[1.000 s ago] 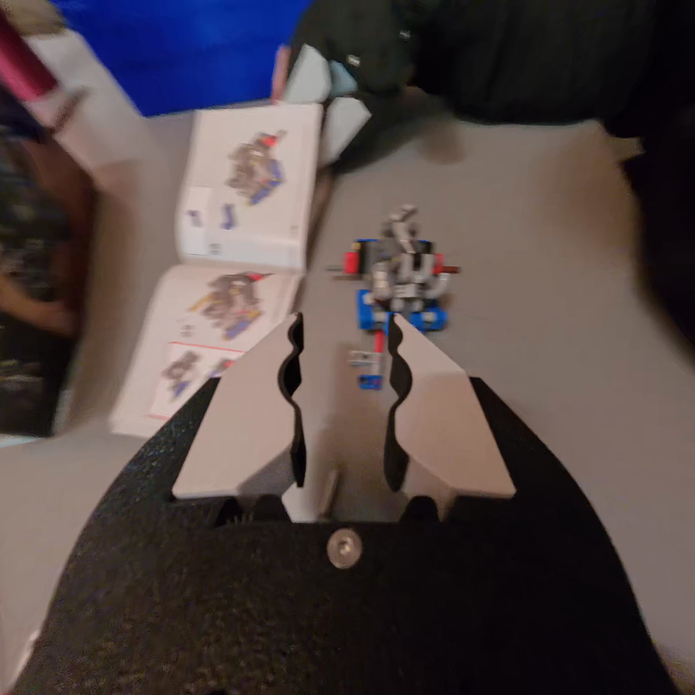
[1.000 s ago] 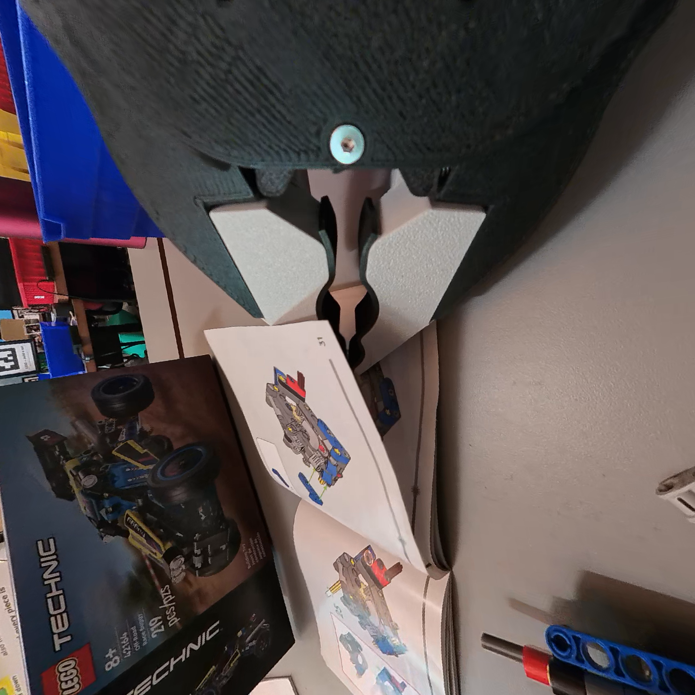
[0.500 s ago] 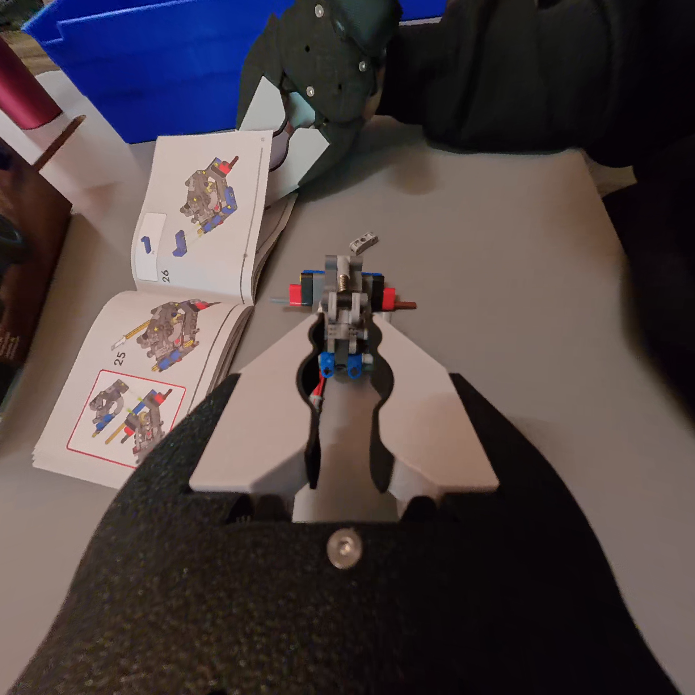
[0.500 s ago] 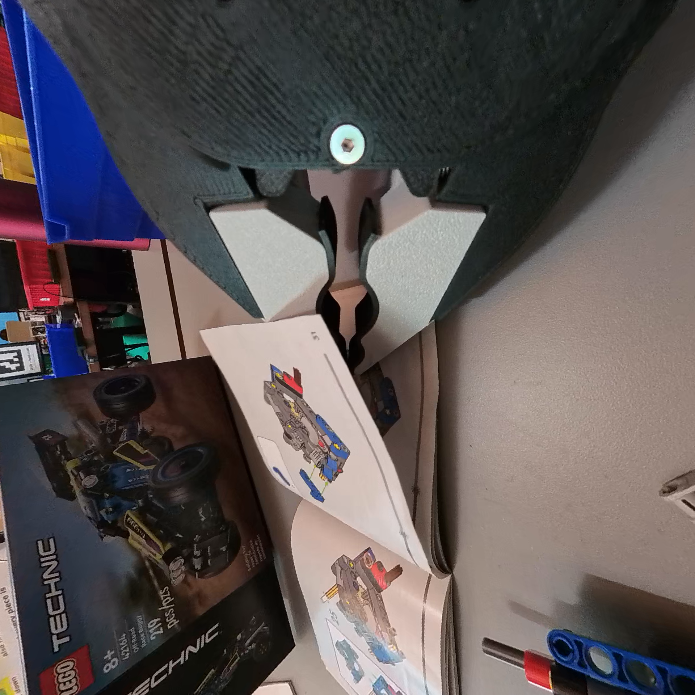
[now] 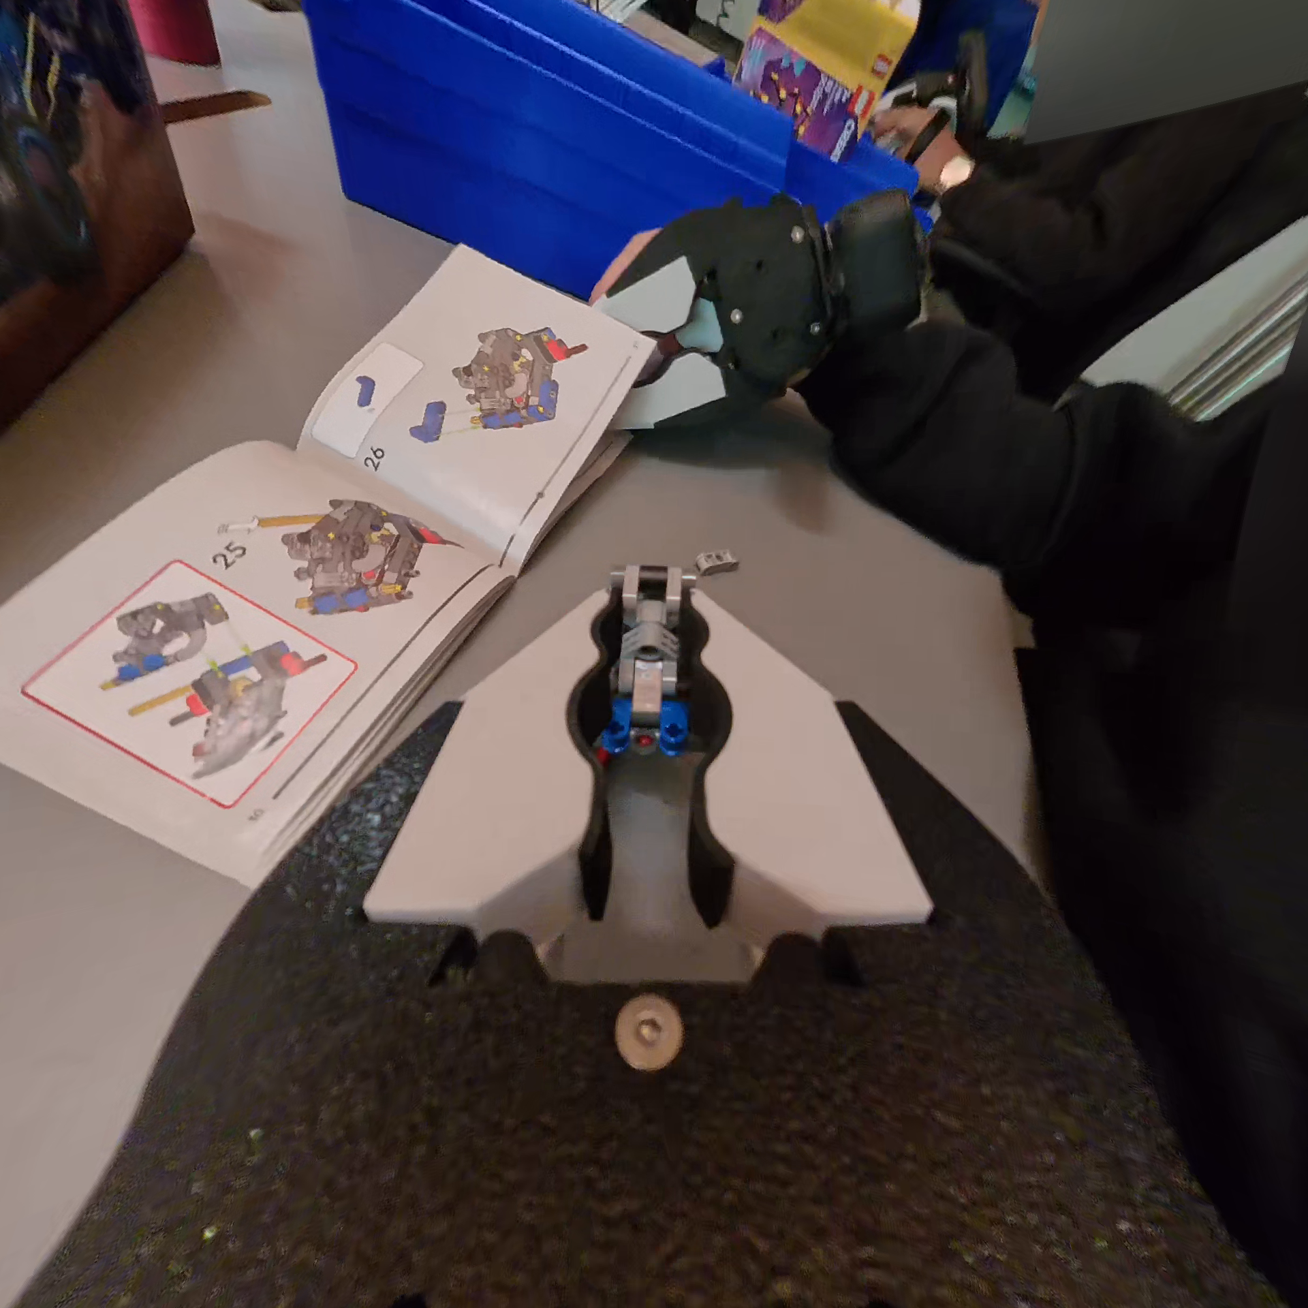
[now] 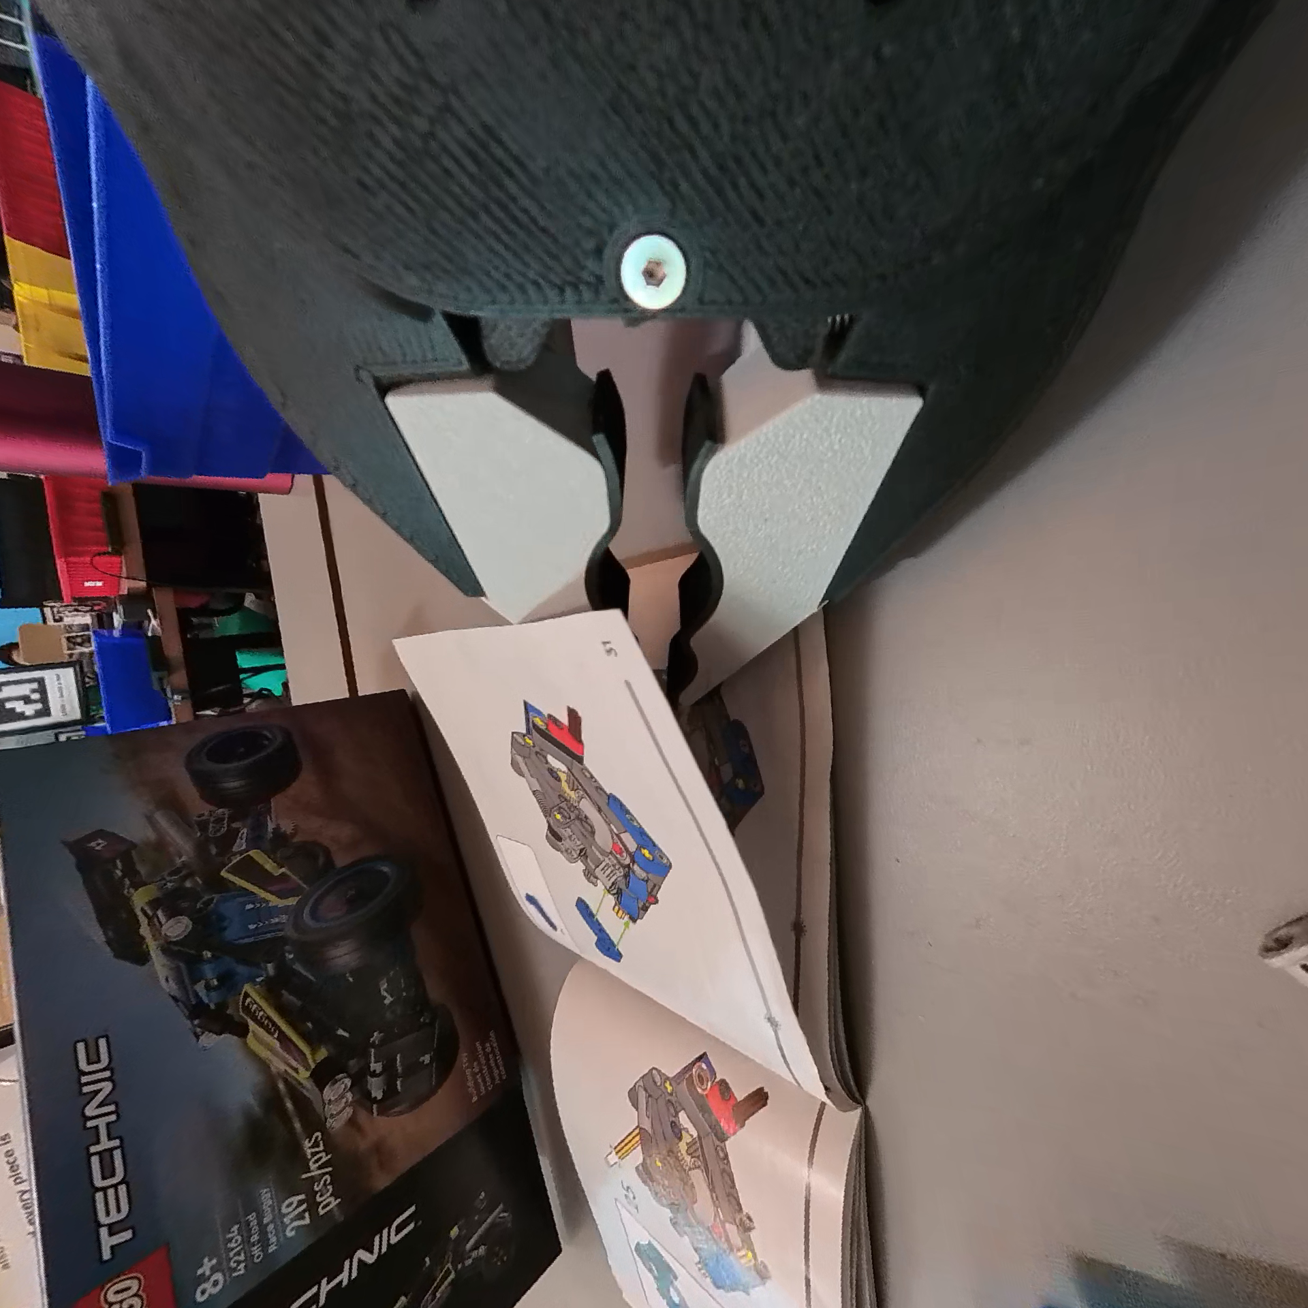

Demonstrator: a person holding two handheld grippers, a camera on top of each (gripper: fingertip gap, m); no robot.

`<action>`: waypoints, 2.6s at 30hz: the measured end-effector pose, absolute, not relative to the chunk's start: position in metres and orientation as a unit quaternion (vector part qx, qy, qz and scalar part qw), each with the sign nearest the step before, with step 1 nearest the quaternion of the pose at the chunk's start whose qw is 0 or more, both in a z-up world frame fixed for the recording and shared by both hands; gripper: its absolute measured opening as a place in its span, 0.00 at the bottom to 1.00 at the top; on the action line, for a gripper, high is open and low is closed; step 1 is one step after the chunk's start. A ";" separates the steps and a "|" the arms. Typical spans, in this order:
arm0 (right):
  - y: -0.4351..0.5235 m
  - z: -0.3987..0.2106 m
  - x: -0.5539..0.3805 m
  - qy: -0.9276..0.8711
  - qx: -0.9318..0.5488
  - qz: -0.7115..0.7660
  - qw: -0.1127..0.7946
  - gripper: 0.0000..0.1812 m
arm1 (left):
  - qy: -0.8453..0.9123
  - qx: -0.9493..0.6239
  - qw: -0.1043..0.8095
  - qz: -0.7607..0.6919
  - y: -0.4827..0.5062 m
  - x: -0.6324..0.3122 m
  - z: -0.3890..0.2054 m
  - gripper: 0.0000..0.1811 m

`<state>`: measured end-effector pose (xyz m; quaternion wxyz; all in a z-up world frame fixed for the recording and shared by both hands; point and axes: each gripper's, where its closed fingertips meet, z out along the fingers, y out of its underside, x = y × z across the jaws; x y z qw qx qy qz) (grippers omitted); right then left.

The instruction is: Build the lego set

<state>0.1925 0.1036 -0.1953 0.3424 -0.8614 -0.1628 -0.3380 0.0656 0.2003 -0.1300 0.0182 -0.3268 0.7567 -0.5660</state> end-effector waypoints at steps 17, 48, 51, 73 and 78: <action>0.097 -0.191 0.192 -0.150 -0.869 -0.327 0.341 0.06 | 0.642 -0.441 -0.128 -0.614 0.216 0.080 -0.127 0.07; 0.067 -0.122 0.140 -0.036 -0.853 -0.140 0.501 0.38 | 0.705 -0.327 -0.030 -0.629 0.203 0.075 -0.124 0.07; 0.088 -0.107 0.111 -0.078 -0.829 -0.103 0.544 0.34 | 0.710 -0.316 -0.024 -0.629 0.199 0.073 -0.125 0.07; 0.160 -0.131 0.056 -0.070 -0.807 -0.063 0.583 0.17 | 0.786 -0.185 0.052 -0.588 0.162 0.046 -0.136 0.07; 0.161 -0.134 0.052 -0.082 -0.810 -0.057 0.578 0.16 | 0.790 -0.178 0.059 -0.584 0.160 0.045 -0.136 0.07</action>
